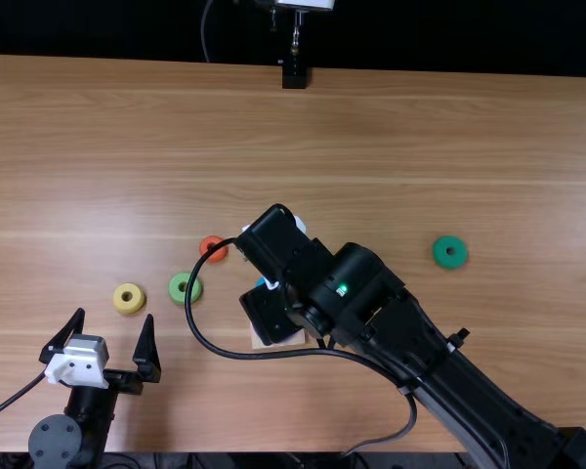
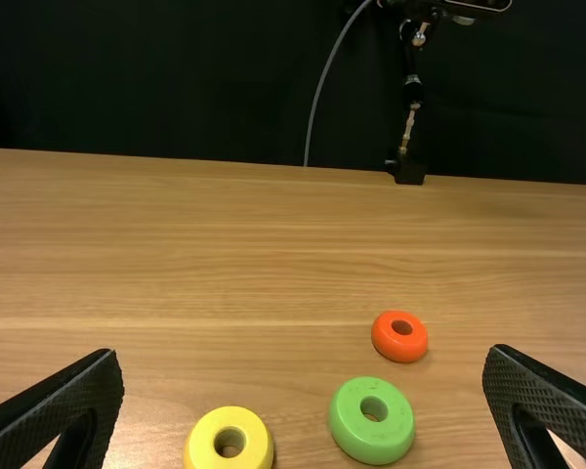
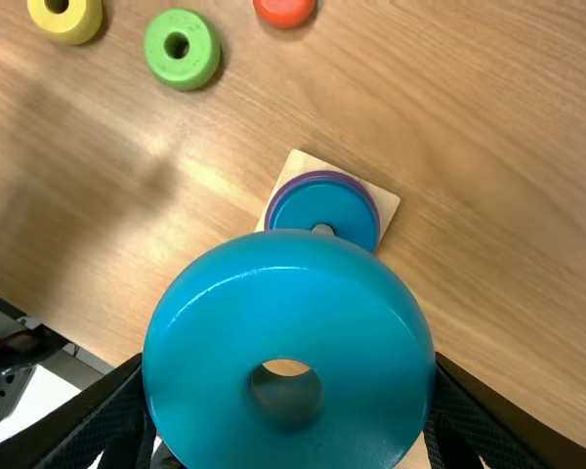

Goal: Build the Hanoi tower: stack the rings onto the peg from bottom to top in this color order: purple, dark blue, light blue, dark green, light green, yellow, orange.

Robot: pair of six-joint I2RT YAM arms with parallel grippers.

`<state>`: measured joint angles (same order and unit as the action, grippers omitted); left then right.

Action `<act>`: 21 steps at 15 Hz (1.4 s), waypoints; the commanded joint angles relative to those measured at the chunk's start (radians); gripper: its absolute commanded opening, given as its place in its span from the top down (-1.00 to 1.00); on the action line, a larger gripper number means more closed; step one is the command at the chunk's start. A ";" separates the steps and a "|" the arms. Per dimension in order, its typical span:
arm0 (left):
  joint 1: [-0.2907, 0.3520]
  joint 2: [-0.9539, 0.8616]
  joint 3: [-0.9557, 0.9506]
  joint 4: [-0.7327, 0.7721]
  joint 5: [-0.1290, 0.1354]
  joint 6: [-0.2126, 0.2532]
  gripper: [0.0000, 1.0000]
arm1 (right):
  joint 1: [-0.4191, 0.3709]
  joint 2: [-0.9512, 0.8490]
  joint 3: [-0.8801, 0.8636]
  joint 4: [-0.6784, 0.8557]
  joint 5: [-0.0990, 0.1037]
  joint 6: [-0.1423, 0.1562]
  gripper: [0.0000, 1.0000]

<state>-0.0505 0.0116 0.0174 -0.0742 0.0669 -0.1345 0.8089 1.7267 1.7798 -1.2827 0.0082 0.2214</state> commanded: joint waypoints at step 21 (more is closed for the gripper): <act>0.009 -0.012 -0.017 -0.036 0.010 0.009 -1.00 | -0.017 0.013 0.007 0.006 0.003 0.005 1.00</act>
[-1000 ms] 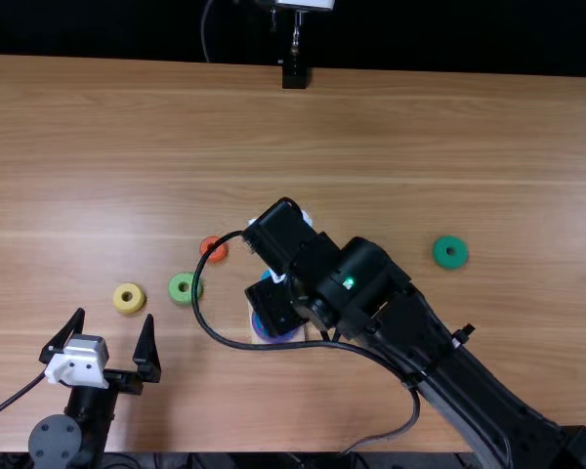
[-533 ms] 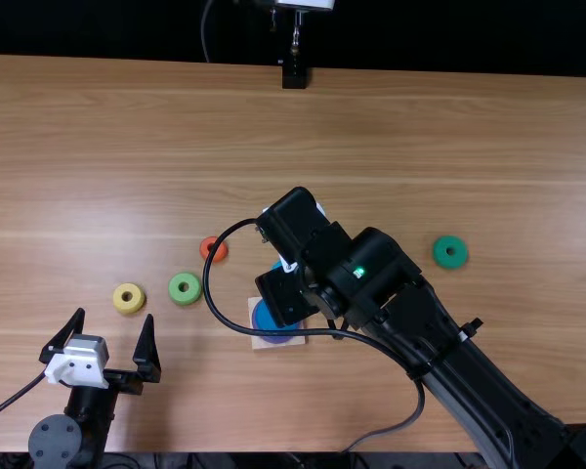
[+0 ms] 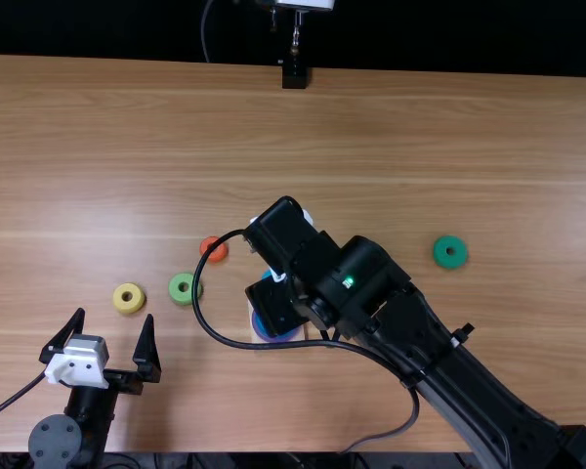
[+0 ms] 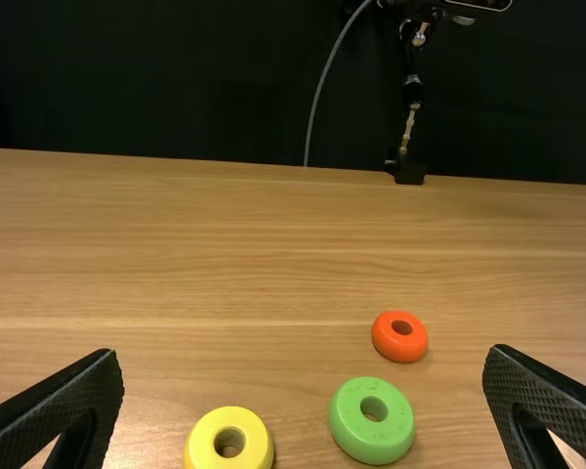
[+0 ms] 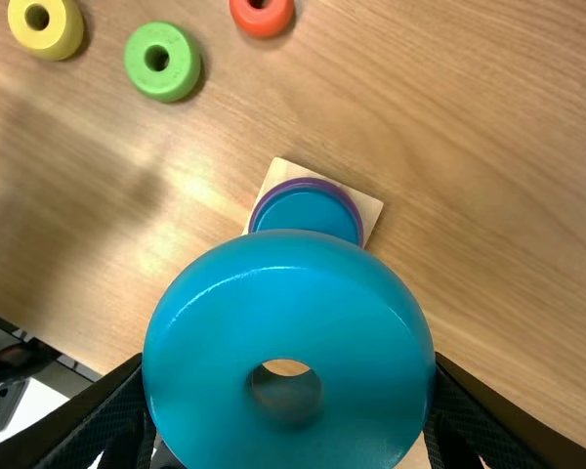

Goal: Build the Hanoi tower: stack the rings onto the peg from bottom to top in this color order: purple, dark blue, light blue, dark green, light green, yellow, orange.

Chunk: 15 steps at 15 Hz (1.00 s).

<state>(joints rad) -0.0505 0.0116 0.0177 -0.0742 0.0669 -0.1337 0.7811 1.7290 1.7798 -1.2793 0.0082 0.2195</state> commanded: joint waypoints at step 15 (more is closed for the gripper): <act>0.009 -0.012 -0.018 -0.036 0.010 0.009 -1.00 | 0.020 0.063 -0.003 0.003 0.010 -0.002 -1.00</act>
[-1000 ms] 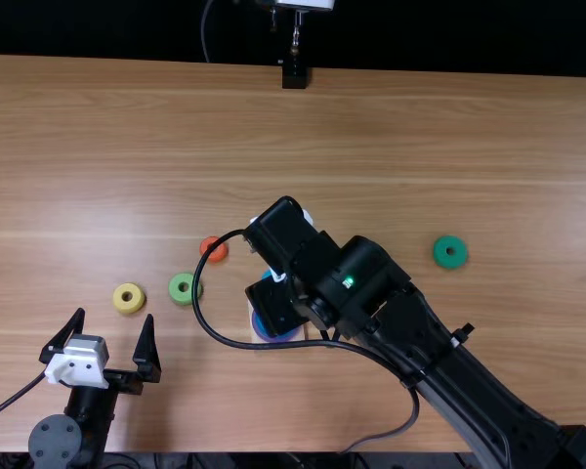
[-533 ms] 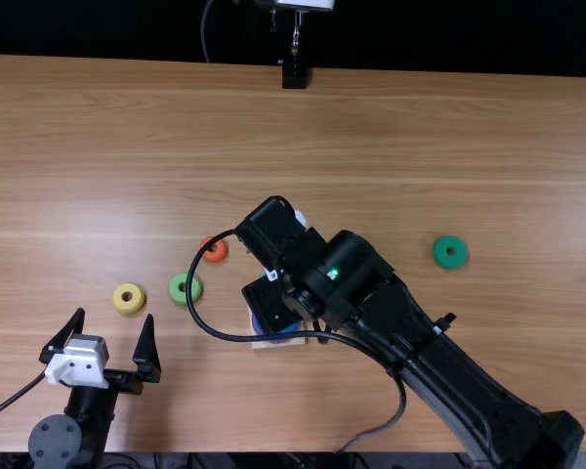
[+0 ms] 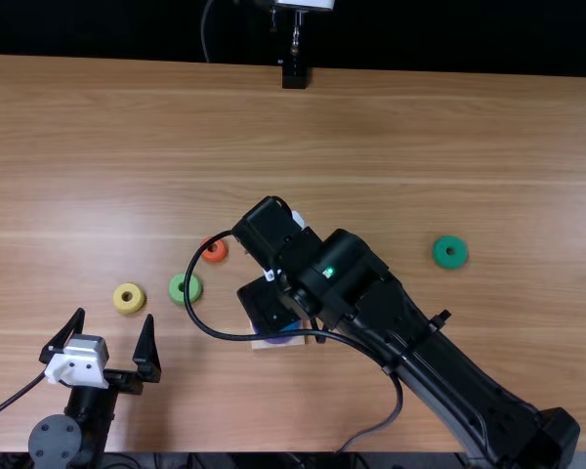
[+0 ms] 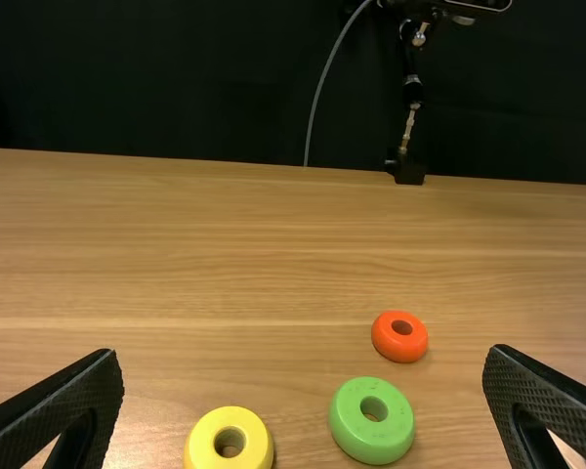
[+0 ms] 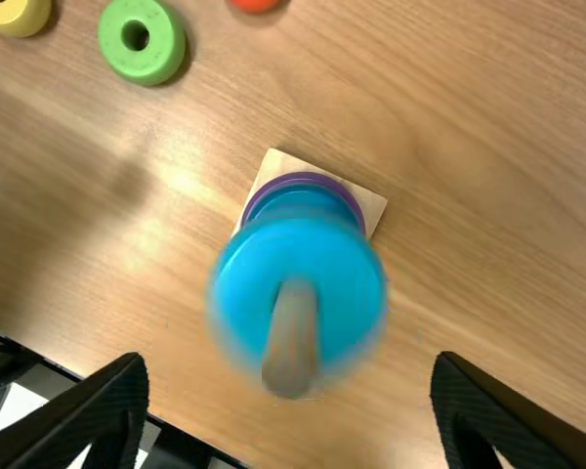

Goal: Build the Hanoi tower: stack the rings onto the peg from bottom to top in this color order: purple, dark blue, light blue, dark green, light green, yellow, orange.

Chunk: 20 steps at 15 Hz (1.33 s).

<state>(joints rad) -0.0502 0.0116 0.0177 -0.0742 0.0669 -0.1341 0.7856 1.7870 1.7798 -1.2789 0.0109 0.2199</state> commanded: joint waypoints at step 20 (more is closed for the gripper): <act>0.009 -0.012 -0.018 -0.036 0.010 0.009 -1.00 | -0.813 0.005 -0.477 0.711 0.002 -0.124 -1.00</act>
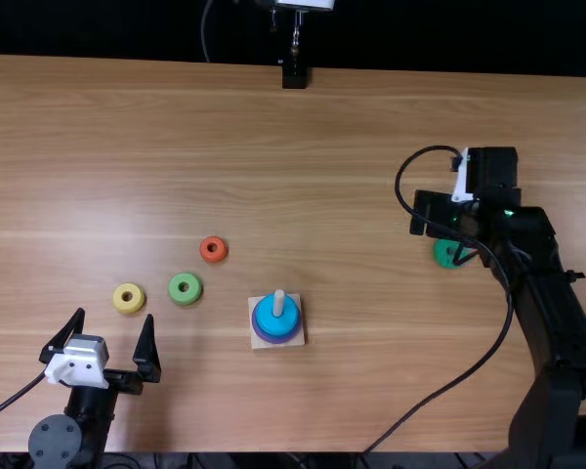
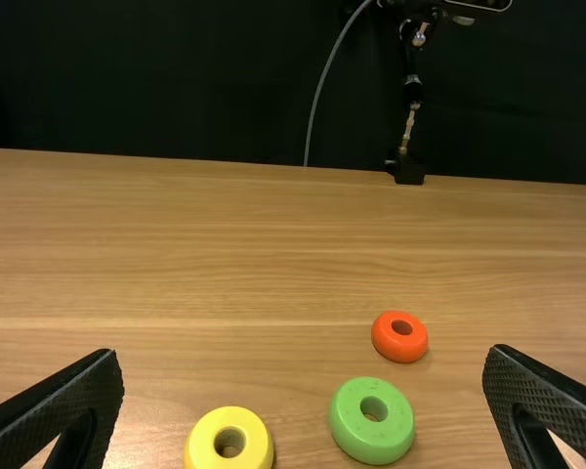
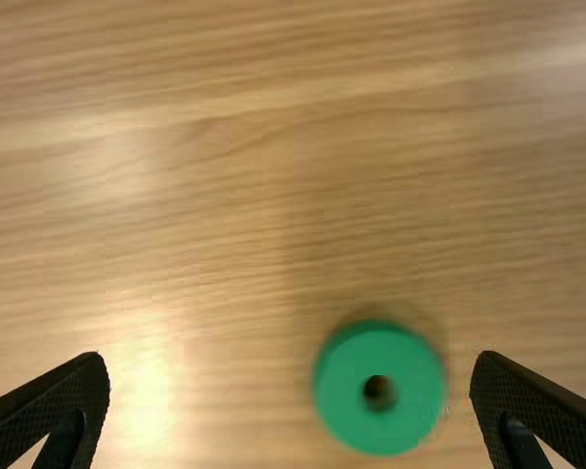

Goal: Build the Hanoi tower: stack the rings onto the peg from bottom to top in this color order: purple, dark blue, light blue, dark green, light green, yellow, orange.

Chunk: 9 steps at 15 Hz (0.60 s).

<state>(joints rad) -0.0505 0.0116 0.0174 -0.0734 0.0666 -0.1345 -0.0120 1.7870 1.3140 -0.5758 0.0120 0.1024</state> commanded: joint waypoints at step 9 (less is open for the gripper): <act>0.009 -0.012 -0.017 -0.037 0.011 0.009 -1.00 | -0.051 0.112 -0.087 0.008 -0.001 -0.007 -1.00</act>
<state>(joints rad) -0.0505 0.0116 0.0177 -0.0738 0.0666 -0.1345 -0.0616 1.8893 1.2419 -0.5713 0.0116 0.1017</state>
